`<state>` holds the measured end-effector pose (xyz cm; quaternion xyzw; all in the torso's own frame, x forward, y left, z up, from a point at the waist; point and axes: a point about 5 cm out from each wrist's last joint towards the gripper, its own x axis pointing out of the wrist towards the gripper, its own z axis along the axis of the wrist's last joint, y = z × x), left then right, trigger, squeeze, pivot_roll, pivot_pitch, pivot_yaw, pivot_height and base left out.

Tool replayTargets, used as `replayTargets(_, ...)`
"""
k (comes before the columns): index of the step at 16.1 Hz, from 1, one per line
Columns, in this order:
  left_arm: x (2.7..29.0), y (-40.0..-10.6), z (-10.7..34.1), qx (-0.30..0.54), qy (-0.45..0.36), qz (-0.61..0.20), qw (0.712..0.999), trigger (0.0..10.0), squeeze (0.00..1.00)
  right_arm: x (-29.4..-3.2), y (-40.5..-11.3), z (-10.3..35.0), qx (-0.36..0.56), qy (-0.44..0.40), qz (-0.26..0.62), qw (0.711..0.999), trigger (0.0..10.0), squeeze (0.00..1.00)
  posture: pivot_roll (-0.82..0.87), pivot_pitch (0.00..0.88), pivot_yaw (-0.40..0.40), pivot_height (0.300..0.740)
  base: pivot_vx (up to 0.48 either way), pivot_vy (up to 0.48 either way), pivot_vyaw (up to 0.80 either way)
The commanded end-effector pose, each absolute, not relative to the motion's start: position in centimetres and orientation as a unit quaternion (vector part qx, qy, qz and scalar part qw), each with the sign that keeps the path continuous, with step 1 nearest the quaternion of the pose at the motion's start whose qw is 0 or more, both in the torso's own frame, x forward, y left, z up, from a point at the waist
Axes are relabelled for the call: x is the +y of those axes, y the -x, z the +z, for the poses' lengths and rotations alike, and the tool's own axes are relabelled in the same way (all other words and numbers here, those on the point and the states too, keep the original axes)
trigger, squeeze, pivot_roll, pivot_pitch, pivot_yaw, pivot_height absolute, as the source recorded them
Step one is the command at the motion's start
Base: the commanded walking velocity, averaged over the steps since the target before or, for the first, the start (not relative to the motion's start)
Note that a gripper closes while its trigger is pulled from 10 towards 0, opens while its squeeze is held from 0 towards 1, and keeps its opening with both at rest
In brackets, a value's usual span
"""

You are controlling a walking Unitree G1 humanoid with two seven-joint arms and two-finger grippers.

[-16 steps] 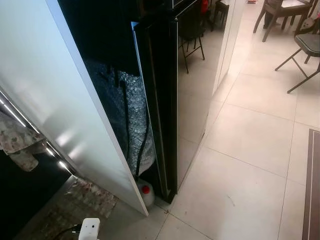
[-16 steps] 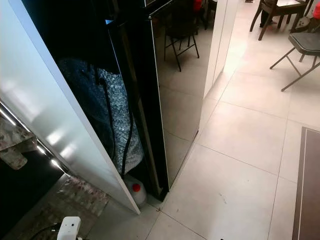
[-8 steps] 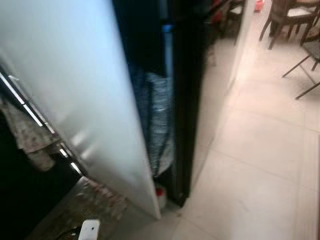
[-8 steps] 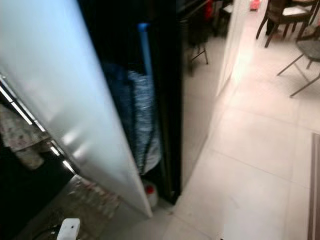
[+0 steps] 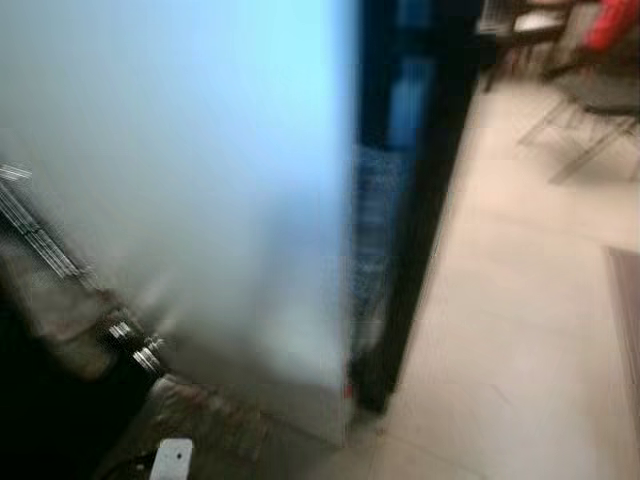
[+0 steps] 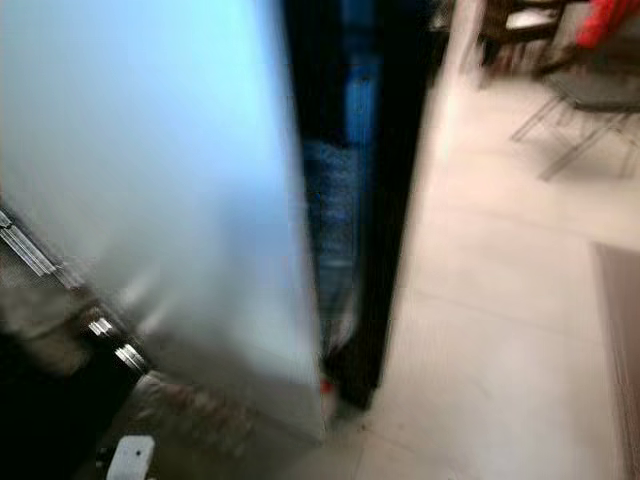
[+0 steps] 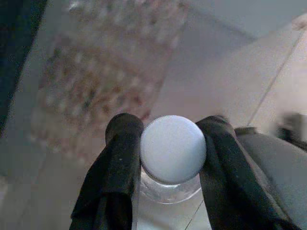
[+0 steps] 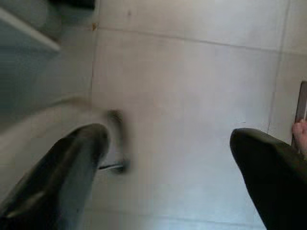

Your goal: Restocking fridge

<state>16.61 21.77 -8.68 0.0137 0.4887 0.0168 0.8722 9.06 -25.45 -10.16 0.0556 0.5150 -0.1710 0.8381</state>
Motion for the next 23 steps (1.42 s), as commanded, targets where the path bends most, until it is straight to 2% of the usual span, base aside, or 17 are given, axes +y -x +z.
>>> replayTargets(1, 21.6, -16.6, -8.7, 0.492, -0.017, 0.011, 0.87, 10.0, 0.0, -26.0, -9.2, -10.0, 0.508, -0.053, -0.181, 0.84, 10.0, 0.0, -0.09, 0.0, 0.115, 0.74, 0.0, 0.39, 0.0)
replayTargets(12, 21.7, -16.3, -8.8, 0.49, -0.015, 0.012, 0.871, 10.0, 0.0, -27.0, -9.0, -9.2, 0.431, -0.04, -0.291, 0.853, 10.0, 0.0, -0.09, 0.0, 0.111, 0.74, 0.0, 0.0, 0.0)
replayTargets(14, 21.7, -16.2, -8.9, 0.492, -0.018, 0.012, 0.87, 10.0, 0.0, -28.9, -15.5, -5.9, 0.326, 0.032, -0.312, 0.892, 10.0, 0.0, -0.1, 0.0, 0.104, 0.74, 0.0, 0.0, 0.0)
replayTargets(16, 21.6, -16.0, -9.0, 0.493, -0.015, 0.015, 0.87, 10.0, 0.0, -29.7, -16.8, -3.8, 0.247, 0.096, -0.314, 0.912, 10.0, 0.0, -0.09, 0.0, 0.101, 0.74, 0.0, 0.0, 0.0)
replayTargets(17, 21.7, -15.9, -9.0, 0.494, -0.017, 0.014, 0.869, 10.0, 0.0, -29.6, -17.5, -2.7, 0.198, 0.108, -0.3, 0.927, 10.0, 0.0, -0.1, 0.0, 0.104, 0.74, 0.0, 0.0, 0.0)
replayTargets(20, 21.8, -15.9, -9.0, 0.494, -0.023, 0.011, 0.869, 10.0, 0.0, -29.3, -18.7, 0.1, 0.101, 0.14, -0.284, 0.943, 10.0, 0.0, -0.13, 0.0, 0.115, 0.74, 0.0, 0.0, 0.0)
replayTargets(22, 21.8, -15.9, -9.0, 0.494, -0.025, 0.009, 0.869, 10.0, 0.0, -28.0, -19.8, 2.3, 0.034, 0.147, -0.259, 0.954, 10.0, 0.0, -0.13, 0.0, 0.115, 0.74, 0.0, 0.0, 0.0)
replayTargets(23, 21.8, -15.9, -9.0, 0.493, -0.026, 0.009, 0.869, 10.0, 0.0, -26.7, -20.5, 4.1, -0.015, 0.122, -0.254, 0.959, 10.0, 0.0, -0.13, 0.0, 0.106, 0.74, 0.0, 0.0, 0.0)
